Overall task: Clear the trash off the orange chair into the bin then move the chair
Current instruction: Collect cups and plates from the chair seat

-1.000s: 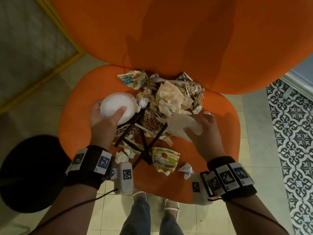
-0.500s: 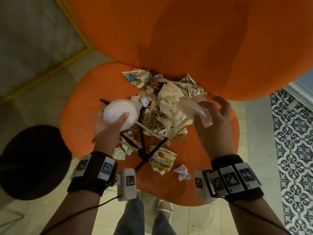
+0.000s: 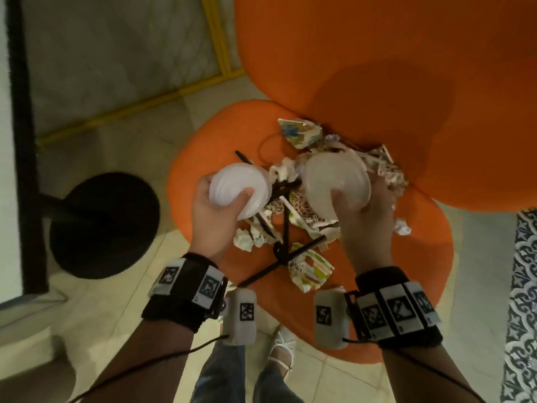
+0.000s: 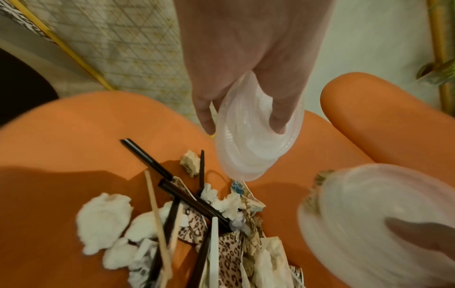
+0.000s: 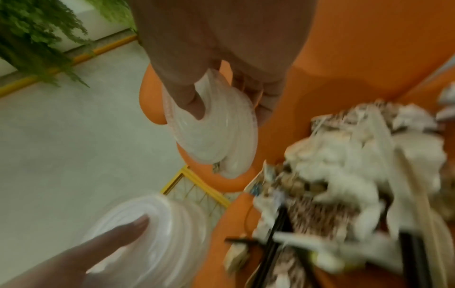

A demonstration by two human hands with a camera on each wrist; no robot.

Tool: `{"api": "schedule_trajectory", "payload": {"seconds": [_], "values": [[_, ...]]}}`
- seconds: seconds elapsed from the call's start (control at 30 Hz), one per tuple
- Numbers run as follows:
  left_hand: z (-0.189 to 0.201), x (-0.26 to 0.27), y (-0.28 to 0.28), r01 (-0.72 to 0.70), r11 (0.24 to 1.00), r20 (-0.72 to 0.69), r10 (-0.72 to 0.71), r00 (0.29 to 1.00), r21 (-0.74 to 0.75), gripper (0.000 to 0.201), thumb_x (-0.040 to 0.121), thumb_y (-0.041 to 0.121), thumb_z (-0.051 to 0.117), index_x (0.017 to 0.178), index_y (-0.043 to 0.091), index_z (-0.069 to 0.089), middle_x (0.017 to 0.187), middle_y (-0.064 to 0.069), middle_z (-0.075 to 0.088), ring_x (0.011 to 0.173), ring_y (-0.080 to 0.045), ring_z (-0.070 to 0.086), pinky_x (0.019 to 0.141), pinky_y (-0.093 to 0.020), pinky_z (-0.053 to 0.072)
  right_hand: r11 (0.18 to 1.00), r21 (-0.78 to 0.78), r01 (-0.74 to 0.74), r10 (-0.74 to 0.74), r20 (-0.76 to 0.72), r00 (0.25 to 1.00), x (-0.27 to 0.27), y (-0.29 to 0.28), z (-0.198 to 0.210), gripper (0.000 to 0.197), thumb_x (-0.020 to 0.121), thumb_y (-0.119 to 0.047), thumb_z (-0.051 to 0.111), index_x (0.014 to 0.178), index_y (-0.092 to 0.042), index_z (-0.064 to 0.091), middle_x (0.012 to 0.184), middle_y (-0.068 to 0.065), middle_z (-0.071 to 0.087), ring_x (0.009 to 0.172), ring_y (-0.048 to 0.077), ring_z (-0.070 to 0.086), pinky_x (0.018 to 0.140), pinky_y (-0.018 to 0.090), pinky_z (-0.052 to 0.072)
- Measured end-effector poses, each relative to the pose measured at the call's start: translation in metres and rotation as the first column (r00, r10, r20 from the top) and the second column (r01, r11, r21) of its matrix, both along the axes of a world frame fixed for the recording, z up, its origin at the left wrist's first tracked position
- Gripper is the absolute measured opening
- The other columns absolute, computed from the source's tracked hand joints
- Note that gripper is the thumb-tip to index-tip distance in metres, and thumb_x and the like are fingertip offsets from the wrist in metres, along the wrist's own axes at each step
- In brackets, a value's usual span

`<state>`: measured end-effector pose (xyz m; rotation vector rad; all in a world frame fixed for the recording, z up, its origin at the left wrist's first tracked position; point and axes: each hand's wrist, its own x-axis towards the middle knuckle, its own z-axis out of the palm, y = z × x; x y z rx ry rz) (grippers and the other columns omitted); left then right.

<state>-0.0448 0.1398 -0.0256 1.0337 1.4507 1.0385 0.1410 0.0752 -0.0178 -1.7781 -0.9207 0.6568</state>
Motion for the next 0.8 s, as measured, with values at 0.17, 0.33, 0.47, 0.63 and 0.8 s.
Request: {"api": "schedule_trajectory", "payload": {"seconds": [0.17,0.33,0.47,0.63,0.8], "values": [[-0.002,-0.062,-0.051,-0.136,0.990,0.028,0.137,0.990,-0.039,0.039,0.078,0.007,0.073,0.103,0.024,0.049,0.097,0.009,0.060,0.087,-0.004,0.060,0.062,-0.009,0.050,0.940,-0.057,-0.337,0.312,-0.256,0.915,-0.083,-0.021,-0.010,0.037,0.090,-0.022,0.062,0.116,-0.043,0.046,0.112,-0.022,0.054,0.102,0.001,0.055,0.076,0.010,0.048],[-0.014,-0.167,-0.122,-0.372,0.916,0.078,0.386,0.919,-0.150,0.043,0.077,0.003,0.073,0.112,0.012,0.050,0.101,0.002,0.062,0.087,-0.010,0.062,0.058,-0.008,0.050,0.858,-0.154,-0.490,0.420,-0.338,0.842,-0.173,-0.048,-0.024,0.052,0.069,-0.041,0.072,0.117,-0.038,0.052,0.115,-0.014,0.060,0.104,0.001,0.056,0.086,0.021,0.043],[-0.025,-0.268,-0.182,-0.545,0.806,0.058,0.571,0.819,-0.231,0.044,0.076,0.009,0.075,0.114,0.012,0.053,0.103,-0.002,0.065,0.090,-0.015,0.064,0.058,-0.011,0.051,0.728,-0.219,-0.649,0.521,-0.439,0.732,-0.272,-0.065,-0.031,0.052,0.069,-0.036,0.076,0.116,-0.035,0.056,0.115,-0.008,0.063,0.109,0.013,0.058,0.097,0.039,0.046],[-0.041,-0.419,-0.256,-0.744,0.603,0.035,0.783,0.621,-0.289,0.053,0.072,0.019,0.079,0.120,0.011,0.057,0.110,-0.005,0.069,0.099,-0.019,0.066,0.078,-0.026,0.053,0.533,-0.244,-0.810,0.618,-0.541,0.570,-0.429,-0.086,-0.051,0.037,0.081,-0.013,0.070,0.108,-0.035,0.056,0.111,-0.007,0.064,0.100,0.008,0.061,0.078,0.028,0.053],[-0.056,-0.578,-0.324,-0.883,0.381,-0.003,0.918,0.397,-0.272,0.038,0.078,0.012,0.074,0.111,0.011,0.055,0.099,-0.002,0.066,0.091,-0.017,0.064,0.076,-0.025,0.051,0.416,-0.302,-0.858,0.642,-0.570,0.512,-0.609,-0.120,-0.078,0.041,0.084,-0.012,0.067,0.118,-0.029,0.053,0.114,-0.005,0.062,0.102,0.013,0.059,0.089,0.032,0.050]]}}
